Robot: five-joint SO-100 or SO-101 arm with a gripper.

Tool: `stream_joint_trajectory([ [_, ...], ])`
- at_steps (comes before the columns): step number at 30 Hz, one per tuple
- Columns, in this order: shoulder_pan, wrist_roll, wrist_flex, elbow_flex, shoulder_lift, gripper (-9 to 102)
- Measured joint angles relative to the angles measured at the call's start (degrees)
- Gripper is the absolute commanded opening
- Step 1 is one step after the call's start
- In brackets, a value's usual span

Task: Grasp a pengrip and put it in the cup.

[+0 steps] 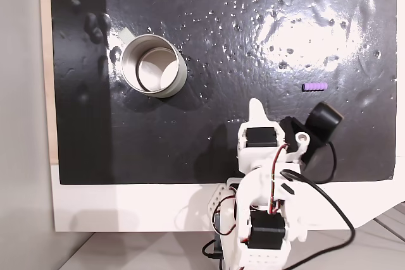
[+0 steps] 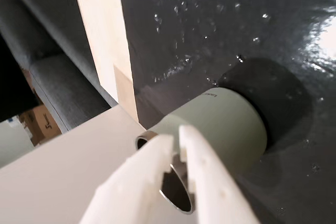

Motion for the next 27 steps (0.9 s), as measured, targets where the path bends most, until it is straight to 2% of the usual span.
stream_joint_trajectory([
  [4,3.1,-2.0,7.4,-11.6,-8.9,1],
  [7,5.4,-4.5,13.1,-19.6,-16.5,9],
  [17,13.7,-11.8,26.7,-38.6,-38.9,24],
  [27,22.9,-22.9,27.9,-42.5,-51.5,23],
])
